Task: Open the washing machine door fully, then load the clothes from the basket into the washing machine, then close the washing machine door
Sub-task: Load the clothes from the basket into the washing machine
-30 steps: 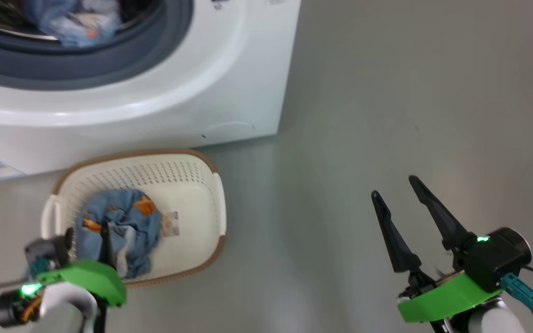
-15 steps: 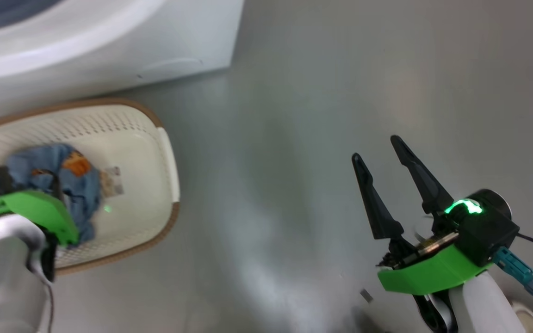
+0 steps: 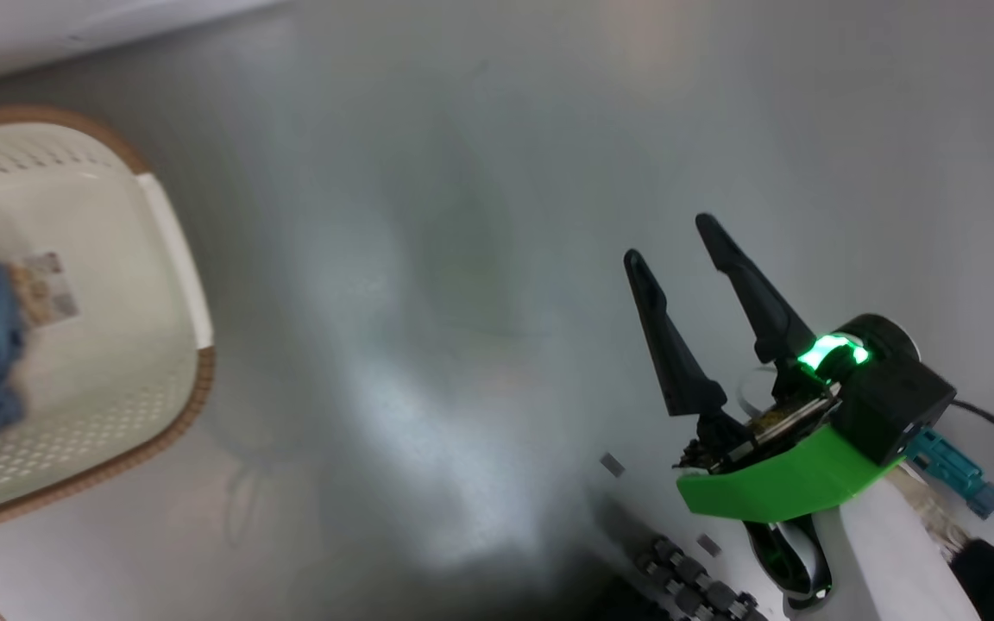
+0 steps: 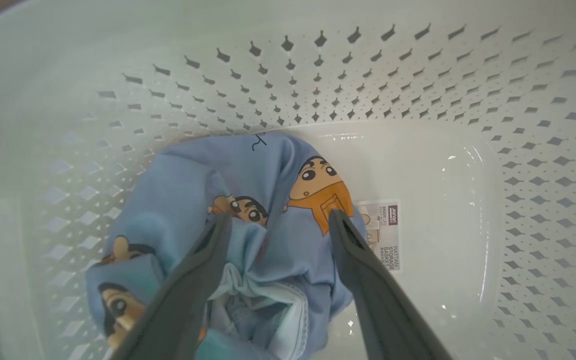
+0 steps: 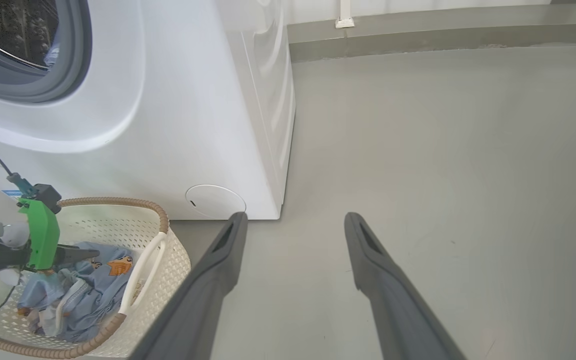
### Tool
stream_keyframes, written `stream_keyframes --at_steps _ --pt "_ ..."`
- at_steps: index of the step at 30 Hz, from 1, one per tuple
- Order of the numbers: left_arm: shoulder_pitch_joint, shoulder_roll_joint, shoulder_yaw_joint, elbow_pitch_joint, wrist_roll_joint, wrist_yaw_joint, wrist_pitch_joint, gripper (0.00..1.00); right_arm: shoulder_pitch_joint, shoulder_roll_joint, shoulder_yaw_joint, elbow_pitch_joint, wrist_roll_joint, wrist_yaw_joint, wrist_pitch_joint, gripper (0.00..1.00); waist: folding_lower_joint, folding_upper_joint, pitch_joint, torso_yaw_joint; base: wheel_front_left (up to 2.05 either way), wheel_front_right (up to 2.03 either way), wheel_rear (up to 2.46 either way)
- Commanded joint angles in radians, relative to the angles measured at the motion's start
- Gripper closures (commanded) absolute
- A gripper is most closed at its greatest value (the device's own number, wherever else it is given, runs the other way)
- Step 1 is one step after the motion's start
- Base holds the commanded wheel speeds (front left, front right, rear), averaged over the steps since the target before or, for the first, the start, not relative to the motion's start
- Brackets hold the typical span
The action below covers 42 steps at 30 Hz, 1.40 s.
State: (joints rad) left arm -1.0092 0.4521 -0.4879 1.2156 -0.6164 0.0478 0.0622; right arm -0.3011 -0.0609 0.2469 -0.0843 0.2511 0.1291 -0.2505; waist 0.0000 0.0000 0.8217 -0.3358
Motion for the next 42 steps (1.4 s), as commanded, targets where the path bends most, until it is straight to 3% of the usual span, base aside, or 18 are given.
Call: stream_keyframes --at_steps 1,13,14,15,16,17,28,42 --pt "-0.017 0.067 0.017 0.005 0.003 0.000 0.013 0.00 0.006 0.004 0.023 -0.025 0.015 0.002 -0.011 0.00 0.0000 0.0000 0.090 -0.073 0.00 0.00 0.00" --pt "-0.074 0.089 0.030 0.027 -0.016 0.069 0.071 0.00 -0.004 0.009 0.022 -0.036 0.035 0.002 -0.011 0.00 0.0000 0.0000 0.148 -0.068 0.00 0.00 0.00" --pt "-0.078 0.087 0.031 0.028 -0.017 0.076 0.072 0.21 -0.006 0.009 0.023 -0.038 0.036 0.002 -0.011 0.00 0.0000 0.0000 0.151 -0.066 0.00 0.00 0.00" --pt "-0.078 0.087 0.031 0.028 -0.017 0.076 0.072 0.21 -0.006 0.009 0.023 -0.038 0.036 0.002 -0.011 0.00 0.0000 0.0000 0.151 -0.066 0.00 0.00 0.00" --pt "-0.084 0.085 0.028 0.029 -0.015 0.087 0.075 0.74 -0.009 0.009 0.024 -0.039 0.037 0.002 -0.011 0.00 0.0000 0.0000 0.154 -0.063 0.00 0.00 0.00" --pt "-0.085 0.084 0.029 0.030 -0.018 0.089 0.077 1.00 -0.010 0.010 0.024 -0.040 0.037 0.002 -0.011 0.00 0.0000 0.0000 0.154 -0.062 0.00 0.00 0.00" --pt "-0.064 0.074 0.045 0.024 -0.044 0.100 0.014 1.00 -0.018 0.010 0.005 -0.037 0.036 0.002 -0.011 0.00 0.0000 0.0000 0.127 -0.043 0.00 0.00 0.00" --pt "0.055 -0.033 0.073 -0.061 -0.079 0.119 -0.263 1.00 0.027 -0.018 -0.074 -0.029 -0.012 0.002 -0.011 0.00 0.0000 0.0000 -0.034 0.093 0.00 0.00 0.00"
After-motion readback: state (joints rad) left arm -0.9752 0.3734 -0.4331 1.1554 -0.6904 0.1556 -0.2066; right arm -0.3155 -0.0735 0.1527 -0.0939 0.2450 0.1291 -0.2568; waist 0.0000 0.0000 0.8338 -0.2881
